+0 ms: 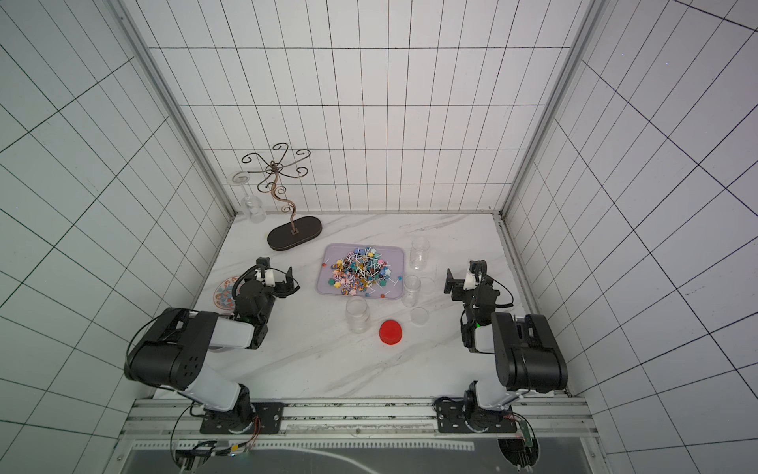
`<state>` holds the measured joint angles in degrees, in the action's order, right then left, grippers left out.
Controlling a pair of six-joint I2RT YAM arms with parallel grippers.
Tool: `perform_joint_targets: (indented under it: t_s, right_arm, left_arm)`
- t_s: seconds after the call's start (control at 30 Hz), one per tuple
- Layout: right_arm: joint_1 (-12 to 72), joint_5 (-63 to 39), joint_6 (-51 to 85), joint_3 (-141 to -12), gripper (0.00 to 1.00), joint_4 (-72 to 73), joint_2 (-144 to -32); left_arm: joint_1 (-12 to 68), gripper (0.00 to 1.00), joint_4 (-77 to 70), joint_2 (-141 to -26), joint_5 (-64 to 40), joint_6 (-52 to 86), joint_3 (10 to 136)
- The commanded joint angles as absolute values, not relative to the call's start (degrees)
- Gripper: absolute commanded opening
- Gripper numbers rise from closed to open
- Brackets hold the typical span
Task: Pour the candies out of the jar
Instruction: Reset both arms
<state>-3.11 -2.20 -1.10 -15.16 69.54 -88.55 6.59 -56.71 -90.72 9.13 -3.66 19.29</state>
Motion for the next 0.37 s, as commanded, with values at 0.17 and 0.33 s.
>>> perform_joint_targets:
  t_s: [0.17,0.33]
  right_arm:
    - [-3.69,-2.64,-0.89,-15.34,1.0,70.95,-88.92]
    - [-3.66,-2.79,-1.01,-15.13,1.0,71.08,-88.63]
  left_arm:
    - [6.33,0.97,-57.51,-89.75,8.86,-3.24,19.9]
    - [6.33,0.97,-57.48,-89.79,8.88,-3.26,19.94]
